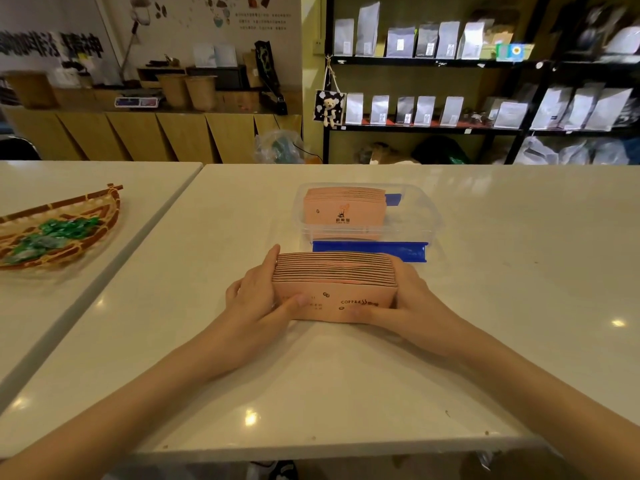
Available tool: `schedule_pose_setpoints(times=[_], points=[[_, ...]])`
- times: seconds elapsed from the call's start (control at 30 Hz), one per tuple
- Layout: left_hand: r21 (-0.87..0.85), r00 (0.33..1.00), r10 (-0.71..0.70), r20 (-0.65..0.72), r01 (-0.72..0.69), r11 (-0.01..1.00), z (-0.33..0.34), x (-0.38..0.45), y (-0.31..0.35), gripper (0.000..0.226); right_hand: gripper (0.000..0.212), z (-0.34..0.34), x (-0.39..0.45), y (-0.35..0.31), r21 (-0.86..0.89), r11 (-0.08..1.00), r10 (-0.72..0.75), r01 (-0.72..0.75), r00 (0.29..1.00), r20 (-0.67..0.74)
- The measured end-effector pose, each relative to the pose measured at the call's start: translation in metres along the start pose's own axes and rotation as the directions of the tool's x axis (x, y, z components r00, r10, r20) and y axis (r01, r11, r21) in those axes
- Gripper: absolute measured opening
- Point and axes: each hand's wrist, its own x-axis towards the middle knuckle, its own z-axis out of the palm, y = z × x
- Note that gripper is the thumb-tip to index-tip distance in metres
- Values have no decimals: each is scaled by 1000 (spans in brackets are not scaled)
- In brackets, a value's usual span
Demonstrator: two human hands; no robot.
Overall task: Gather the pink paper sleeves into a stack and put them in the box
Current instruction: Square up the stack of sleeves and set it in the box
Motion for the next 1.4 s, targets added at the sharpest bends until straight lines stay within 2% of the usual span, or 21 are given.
schedule_pose_setpoints(times=[0.1, 0.17, 0.23, 0.3, 0.37, 0.4, 0.53, 0.7, 0.87, 0.97, 1.07, 1.17, 1.3, 1.4], points=[[6, 999, -1, 36, 1, 1000, -7, 1, -4, 71, 66, -8, 0, -3, 70, 997, 29, -32, 999, 45], [58, 999, 29, 46, -32, 998, -14, 5, -7, 70, 81, -15, 0, -4, 58, 996, 68, -72, 995, 68], [128, 996, 65, 60, -72, 989, -22, 9, -8, 58, 89, -22, -1, -6, -11, 997, 81, -81, 993, 81], [196, 993, 75, 91, -92, 976, -32, 15, -5, 43, 76, -29, -1, -10, -98, 993, 68, -60, 994, 84], [288, 989, 82, 126, -116, 951, -39, 22, -2, 41, 49, -36, -3, -19, -220, 975, 32, -11, 995, 92], [330, 986, 79, 150, -125, 936, -42, 26, 0, 43, 44, -40, -2, -23, -301, 953, 6, 23, 996, 93], [425, 967, 70, 246, -172, 888, -49, 36, 9, 53, 51, -47, 5, -36, -578, 808, -36, 111, 990, 139], [463, 944, 195, 268, -303, 833, -52, 44, 15, 47, 47, -59, 10, -47, -645, 751, -10, 143, 979, 205], [435, 898, 403, 177, -439, 786, -75, 62, 38, 41, 43, -87, 17, -69, -651, 738, -141, 175, 985, 105], [482, 886, 450, 115, -446, 754, -91, 80, 55, 38, 47, -104, 29, -80, -663, 727, -226, 178, 974, 14], [528, 901, 428, 66, -396, 751, -96, 102, 63, 42, 49, -114, 46, -80, -652, 748, -227, 128, 972, -69], [556, 929, 364, 63, -335, 761, -89, 128, 60, 44, 48, -115, 68, -70, -664, 744, -185, 78, 978, -92], [631, 957, 259, 132, -282, 723, -77, 154, 45, 46, 56, -110, 97, -45, -725, 687, -106, 45, 994, -38], [642, 960, 202, 193, -279, 714, -68, 163, 37, 48, 58, -108, 106, -36, -720, 692, -60, 42, 998, 0]])
